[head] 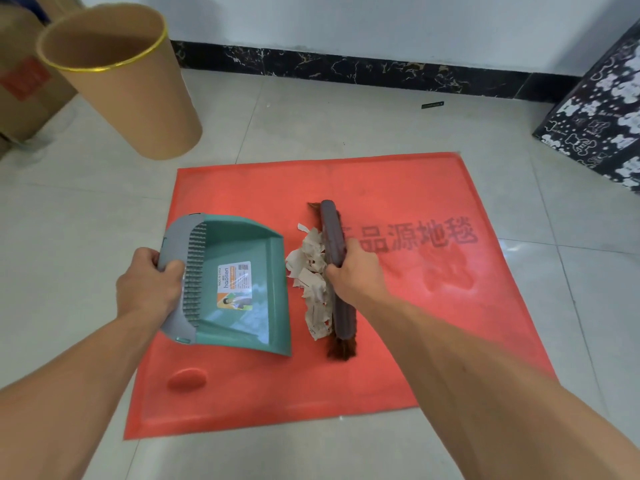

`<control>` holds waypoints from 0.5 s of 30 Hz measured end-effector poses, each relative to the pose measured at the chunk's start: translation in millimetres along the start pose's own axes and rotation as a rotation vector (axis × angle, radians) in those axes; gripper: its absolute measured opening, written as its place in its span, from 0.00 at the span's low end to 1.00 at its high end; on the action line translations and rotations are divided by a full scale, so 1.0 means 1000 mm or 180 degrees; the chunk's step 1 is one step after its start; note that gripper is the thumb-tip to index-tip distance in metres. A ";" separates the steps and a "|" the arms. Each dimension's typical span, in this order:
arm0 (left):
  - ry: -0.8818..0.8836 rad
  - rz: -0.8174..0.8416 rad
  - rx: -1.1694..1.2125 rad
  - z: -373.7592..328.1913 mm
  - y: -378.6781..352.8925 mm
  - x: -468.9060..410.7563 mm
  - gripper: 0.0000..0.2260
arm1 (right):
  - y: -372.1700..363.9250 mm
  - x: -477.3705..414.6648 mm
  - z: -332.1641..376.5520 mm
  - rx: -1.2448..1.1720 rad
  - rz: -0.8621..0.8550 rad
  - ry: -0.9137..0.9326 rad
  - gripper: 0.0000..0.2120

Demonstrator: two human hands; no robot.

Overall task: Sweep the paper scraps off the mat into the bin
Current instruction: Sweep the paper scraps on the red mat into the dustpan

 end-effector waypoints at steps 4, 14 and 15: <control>0.0015 0.0019 0.0032 -0.001 0.000 0.000 0.09 | -0.021 0.005 0.013 -0.0058 0.0154 0.0071 0.11; 0.0093 0.0115 0.0038 0.003 -0.002 -0.002 0.09 | -0.055 0.020 0.032 -0.0378 0.0266 -0.0066 0.11; 0.0110 0.0141 0.0044 0.004 -0.003 -0.002 0.09 | -0.056 0.021 0.033 -0.0390 0.0267 -0.0054 0.10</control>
Point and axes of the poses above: each hand's wrist, its own x-axis away from the middle knuckle, its own y-axis out of the back of the hand, z = x × y, the point moved 5 cm from there along -x, towards the middle knuckle, and after that the axes turned 13 degrees about -x, right-handed, at the moved point
